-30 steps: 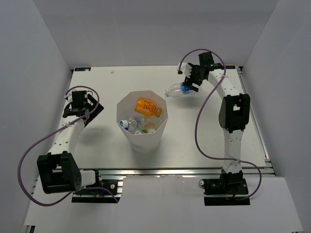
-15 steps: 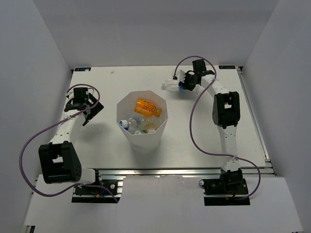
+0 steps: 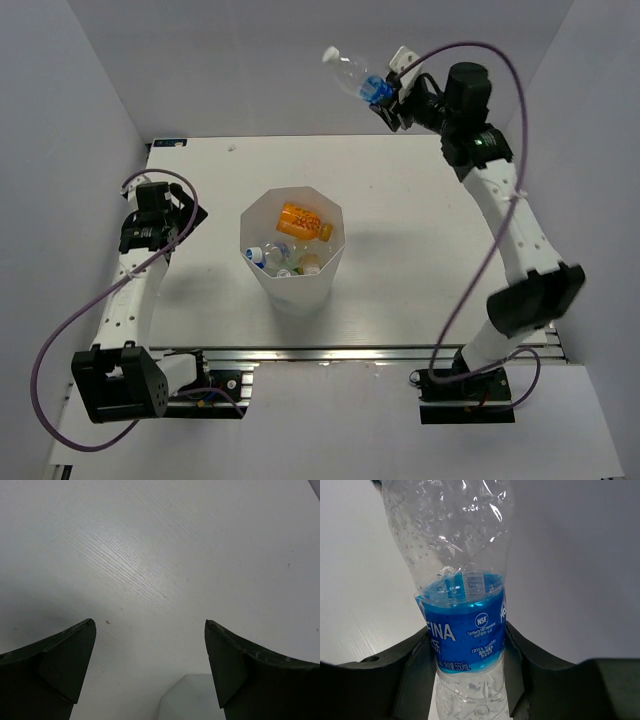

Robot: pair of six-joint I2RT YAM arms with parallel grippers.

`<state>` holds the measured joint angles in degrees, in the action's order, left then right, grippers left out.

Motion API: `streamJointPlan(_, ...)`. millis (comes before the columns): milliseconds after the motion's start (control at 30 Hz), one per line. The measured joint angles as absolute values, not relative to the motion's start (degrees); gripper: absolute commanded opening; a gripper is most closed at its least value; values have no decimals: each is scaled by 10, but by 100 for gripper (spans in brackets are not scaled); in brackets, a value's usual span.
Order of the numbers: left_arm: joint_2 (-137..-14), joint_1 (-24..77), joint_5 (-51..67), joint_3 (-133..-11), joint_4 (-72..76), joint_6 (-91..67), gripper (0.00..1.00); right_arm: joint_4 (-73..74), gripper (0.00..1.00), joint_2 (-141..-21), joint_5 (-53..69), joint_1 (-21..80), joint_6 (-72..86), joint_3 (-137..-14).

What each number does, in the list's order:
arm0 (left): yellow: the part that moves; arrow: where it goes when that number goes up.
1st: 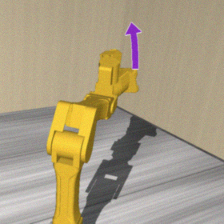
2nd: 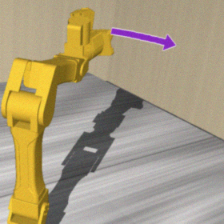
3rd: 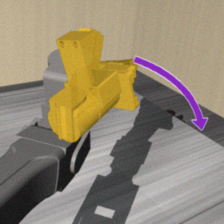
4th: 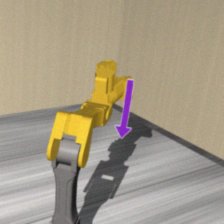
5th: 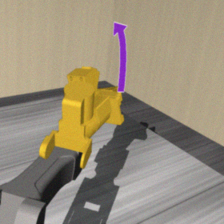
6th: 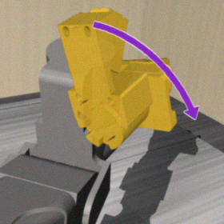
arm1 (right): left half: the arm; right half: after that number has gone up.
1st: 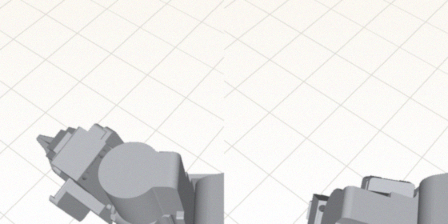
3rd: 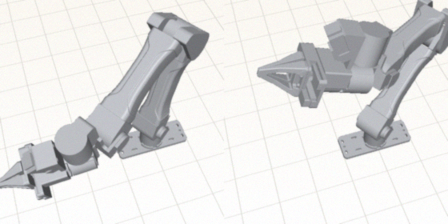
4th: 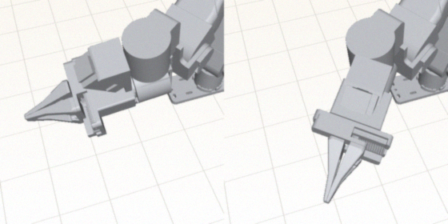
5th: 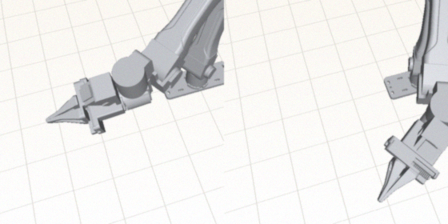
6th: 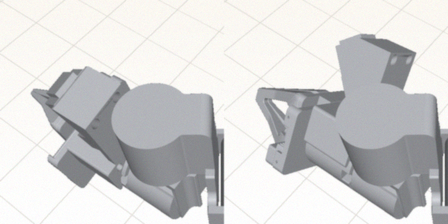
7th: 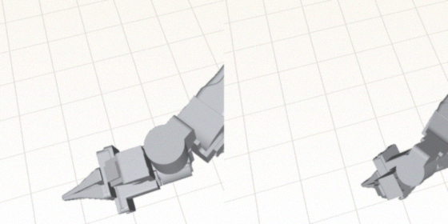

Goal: Put the plastic bottles in the bin

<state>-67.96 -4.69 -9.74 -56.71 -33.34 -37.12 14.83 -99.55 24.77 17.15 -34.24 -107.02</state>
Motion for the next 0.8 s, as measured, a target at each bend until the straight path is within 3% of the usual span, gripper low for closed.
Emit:
streamJointPlan(200,-639,-47,-81,-541,-330,-371,98,116,41,-856,350,281,-271,-1071)
streamJointPlan(467,-606,-47,-79,-529,-350,-368,98,207,54,-907,433,376,-228,-1066)
streamJointPlan(700,-582,-47,-81,-529,-368,-360,98,275,88,-907,465,399,-240,-1018)
streamJointPlan(800,-577,-47,-82,-529,-370,-360,98,288,89,-899,485,402,-251,-1017)
